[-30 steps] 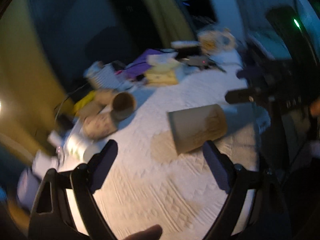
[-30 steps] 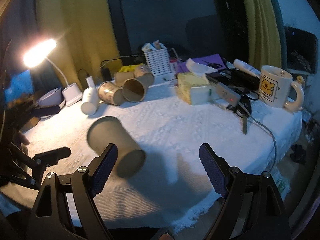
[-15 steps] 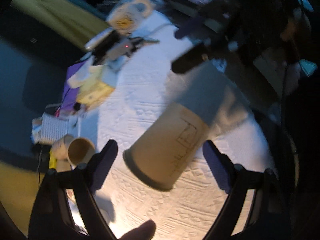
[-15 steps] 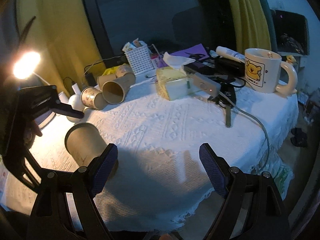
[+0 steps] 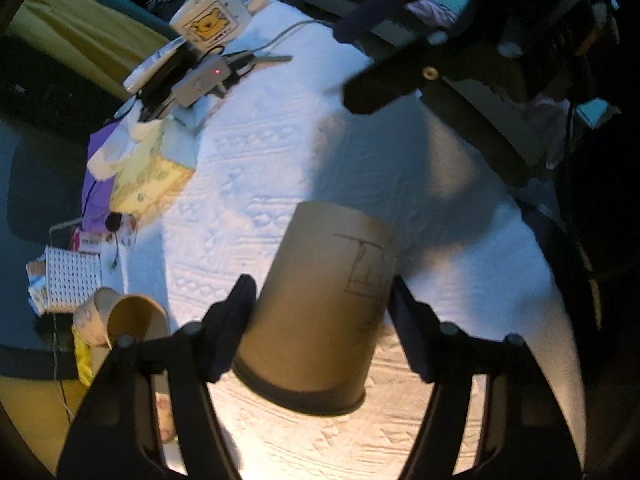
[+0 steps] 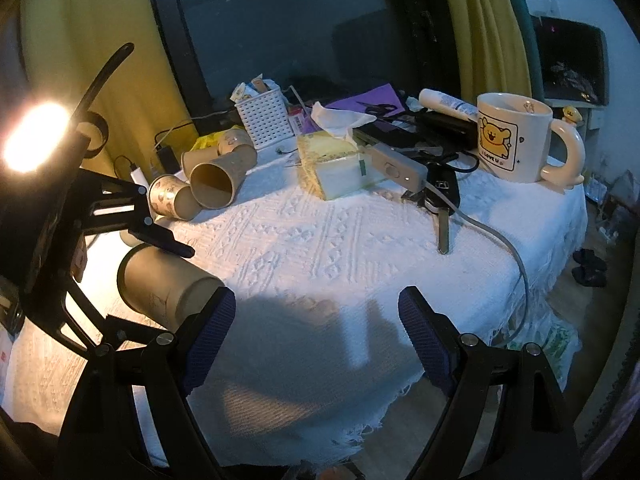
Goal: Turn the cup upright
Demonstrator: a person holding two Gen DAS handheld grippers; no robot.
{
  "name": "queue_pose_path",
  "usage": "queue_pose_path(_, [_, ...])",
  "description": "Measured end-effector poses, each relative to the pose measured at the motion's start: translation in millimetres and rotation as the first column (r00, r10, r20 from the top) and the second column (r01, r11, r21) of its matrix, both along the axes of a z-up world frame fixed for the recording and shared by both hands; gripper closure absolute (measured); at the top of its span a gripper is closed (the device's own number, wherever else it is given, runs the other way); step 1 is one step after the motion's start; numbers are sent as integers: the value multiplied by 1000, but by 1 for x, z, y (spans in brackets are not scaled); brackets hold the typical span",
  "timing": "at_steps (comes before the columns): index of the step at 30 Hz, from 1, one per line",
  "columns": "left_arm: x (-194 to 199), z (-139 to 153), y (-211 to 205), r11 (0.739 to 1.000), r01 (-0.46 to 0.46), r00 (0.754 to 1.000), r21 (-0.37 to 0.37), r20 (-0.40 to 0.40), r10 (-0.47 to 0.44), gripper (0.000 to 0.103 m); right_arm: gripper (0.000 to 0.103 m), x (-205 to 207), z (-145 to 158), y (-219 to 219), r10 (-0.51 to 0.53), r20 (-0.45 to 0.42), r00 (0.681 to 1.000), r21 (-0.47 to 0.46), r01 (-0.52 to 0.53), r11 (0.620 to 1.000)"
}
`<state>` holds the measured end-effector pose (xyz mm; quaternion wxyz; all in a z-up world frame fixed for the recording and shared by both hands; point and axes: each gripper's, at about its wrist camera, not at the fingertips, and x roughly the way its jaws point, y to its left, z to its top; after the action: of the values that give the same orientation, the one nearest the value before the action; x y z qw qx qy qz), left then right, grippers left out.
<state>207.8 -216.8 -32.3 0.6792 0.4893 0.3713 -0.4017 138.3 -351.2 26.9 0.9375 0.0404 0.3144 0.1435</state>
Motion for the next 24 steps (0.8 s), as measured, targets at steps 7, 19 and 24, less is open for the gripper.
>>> queue_pose_path(7, [-39,20,25,997,-58,998,-43,-2,58,35,17,-13,10,24,51,29,998,-20,-51,998])
queue_pose_path(19, [-127,29,102,981,-191,981,-24,18,191,35,17,-57,12,106,236,33,971,-24,-236,972])
queue_pose_path(24, [-140,18,123,970,-242,970,-11,9,242,35,17,-64,3,134,290,0,957,-29,-290,957])
